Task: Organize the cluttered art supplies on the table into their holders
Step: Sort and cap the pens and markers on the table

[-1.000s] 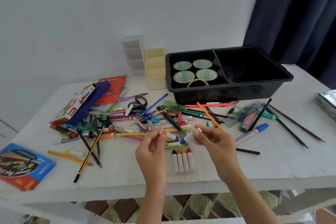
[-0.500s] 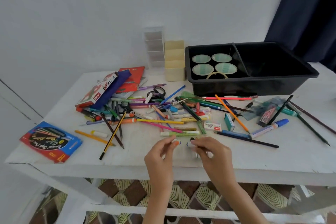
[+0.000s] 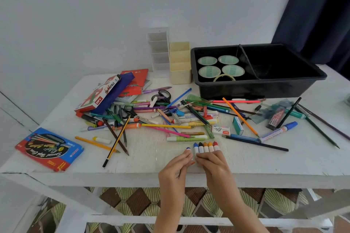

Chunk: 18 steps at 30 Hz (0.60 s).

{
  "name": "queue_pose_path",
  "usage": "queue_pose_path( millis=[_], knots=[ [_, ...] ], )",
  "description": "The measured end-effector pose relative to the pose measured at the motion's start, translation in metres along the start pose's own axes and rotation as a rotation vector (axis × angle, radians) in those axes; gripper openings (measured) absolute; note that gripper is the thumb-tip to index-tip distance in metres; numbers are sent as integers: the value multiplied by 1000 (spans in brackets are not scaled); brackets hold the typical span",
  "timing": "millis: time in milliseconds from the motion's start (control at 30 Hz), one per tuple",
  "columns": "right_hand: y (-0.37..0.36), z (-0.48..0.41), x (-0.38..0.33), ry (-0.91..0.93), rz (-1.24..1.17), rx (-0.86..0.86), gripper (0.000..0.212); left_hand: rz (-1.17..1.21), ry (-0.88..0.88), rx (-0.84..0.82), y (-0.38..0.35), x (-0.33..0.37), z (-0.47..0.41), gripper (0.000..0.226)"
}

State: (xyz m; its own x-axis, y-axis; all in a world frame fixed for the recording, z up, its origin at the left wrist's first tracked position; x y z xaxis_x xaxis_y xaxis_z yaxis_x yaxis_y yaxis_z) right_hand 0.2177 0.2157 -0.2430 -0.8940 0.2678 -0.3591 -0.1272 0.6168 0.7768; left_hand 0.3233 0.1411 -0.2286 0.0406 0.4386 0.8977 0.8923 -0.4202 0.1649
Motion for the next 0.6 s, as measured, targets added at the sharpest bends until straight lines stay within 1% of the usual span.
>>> queue_pose_path(
  millis=[100,200,300,467,533,600],
  knots=[
    [2,-1,-3,-2,-4,-3,28,43,60,-86,-3,1,1,35],
    [4,-1,-4,-12,-18,-8,26,170,217,-157,-5,-2,2,35],
    [3,-2,-3,-27,-49,-4,24,187,283,-203,-3,-8,3,32],
    [1,-1,1,-36,-73,0,24,124,273,-285,-4,-8,-2,32],
    [0,-2,2,-32,-82,2,23,38,196,-306,-5,-7,-5,31],
    [0,-5,3,-39,-115,6,21,-111,75,-330,-4,-8,-9,28]
  ],
)
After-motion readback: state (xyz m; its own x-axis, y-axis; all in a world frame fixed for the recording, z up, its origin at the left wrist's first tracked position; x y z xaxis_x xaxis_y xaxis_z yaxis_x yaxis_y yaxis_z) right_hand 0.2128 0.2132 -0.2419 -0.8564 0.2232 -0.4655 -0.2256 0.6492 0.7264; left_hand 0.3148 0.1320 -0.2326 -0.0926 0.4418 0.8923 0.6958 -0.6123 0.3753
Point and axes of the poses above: each hand's wrist, its own z-axis away from the middle knuckle, its own y-axis out of the back of the hand, x = y × z, the point moved 2 cm from there along -z, towards the middle knuckle, and after that the axes turned 10 degrees about z, right-handed, at the moved point
